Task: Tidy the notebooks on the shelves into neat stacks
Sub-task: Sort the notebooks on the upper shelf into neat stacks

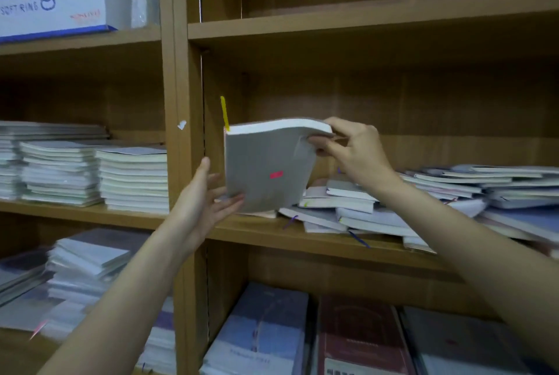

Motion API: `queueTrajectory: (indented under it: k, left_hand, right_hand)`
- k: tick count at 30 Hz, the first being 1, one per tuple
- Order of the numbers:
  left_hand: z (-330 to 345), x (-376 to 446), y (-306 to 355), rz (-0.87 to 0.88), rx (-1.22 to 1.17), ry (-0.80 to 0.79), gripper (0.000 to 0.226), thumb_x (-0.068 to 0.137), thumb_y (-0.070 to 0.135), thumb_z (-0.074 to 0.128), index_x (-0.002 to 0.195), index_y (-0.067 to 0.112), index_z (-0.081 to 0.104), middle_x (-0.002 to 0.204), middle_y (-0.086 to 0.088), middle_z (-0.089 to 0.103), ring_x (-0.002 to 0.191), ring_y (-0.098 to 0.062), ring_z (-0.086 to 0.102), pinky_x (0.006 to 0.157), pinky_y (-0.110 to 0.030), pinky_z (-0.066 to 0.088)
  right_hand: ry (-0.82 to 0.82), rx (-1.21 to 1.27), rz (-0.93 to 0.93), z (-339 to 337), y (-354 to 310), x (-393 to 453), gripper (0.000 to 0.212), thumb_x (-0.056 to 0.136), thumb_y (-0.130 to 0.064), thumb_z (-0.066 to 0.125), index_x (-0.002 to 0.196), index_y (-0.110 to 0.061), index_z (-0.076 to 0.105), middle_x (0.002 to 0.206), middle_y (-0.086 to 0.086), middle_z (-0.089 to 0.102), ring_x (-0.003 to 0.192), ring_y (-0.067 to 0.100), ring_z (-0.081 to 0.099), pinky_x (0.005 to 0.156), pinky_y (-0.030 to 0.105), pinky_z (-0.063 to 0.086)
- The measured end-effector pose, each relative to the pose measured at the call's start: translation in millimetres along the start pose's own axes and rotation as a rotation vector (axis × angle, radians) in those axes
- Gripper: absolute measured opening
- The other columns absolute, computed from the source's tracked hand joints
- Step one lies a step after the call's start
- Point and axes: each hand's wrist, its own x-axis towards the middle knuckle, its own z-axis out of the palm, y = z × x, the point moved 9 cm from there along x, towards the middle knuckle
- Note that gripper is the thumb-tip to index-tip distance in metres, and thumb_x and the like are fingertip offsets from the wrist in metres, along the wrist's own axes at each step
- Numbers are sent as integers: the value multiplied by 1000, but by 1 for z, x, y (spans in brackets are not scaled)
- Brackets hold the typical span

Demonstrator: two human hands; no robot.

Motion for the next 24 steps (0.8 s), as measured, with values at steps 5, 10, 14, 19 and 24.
queueTrajectory:
  k: [5, 10, 14, 19, 24]
  left_hand:
    - [54, -9, 13, 123, -18, -60, 52, 90, 30, 56, 137, 13, 38, 118, -6, 57, 101, -18, 62, 89, -31, 53]
    - [136, -23, -13, 124, 32, -228, 64, 82, 29, 65, 135, 7, 37, 109, -2, 58, 107, -17, 61, 105, -38, 41]
    - [188, -40, -9, 342, 167, -239, 50, 81, 36, 66, 126, 17, 52, 122, -1, 57, 106, -12, 58, 89, -25, 49]
    - [263, -72, 12, 591, 152, -312, 28, 89, 23, 61, 117, 25, 54, 114, 6, 54, 82, 8, 54, 57, -3, 43]
    - [366, -85, -60, 352, 106, -493, 24, 92, 5, 54, 110, 21, 60, 113, 0, 62, 106, -14, 56, 73, -16, 43]
  right_hand:
    - [34, -69, -5, -60, -9, -12, 17, 83, -13, 67, 100, -14, 68, 93, 8, 70, 86, 23, 66, 80, 43, 54]
    - [89, -225, 114, -135, 9, -55, 15, 85, -12, 65, 99, -18, 67, 93, 7, 69, 80, 5, 66, 74, 28, 58]
    - [127, -357, 130, -187, 6, -80, 21, 84, -6, 66, 99, -21, 66, 92, 2, 70, 83, 7, 67, 80, 30, 56]
    - [345, -376, 95, -265, -20, -97, 21, 84, -8, 65, 103, -15, 69, 94, 3, 71, 87, 12, 68, 83, 35, 56]
    - [406, -744, 71, -333, -25, -148, 28, 86, -4, 63, 112, -12, 67, 102, -7, 64, 92, 1, 58, 82, 1, 41]
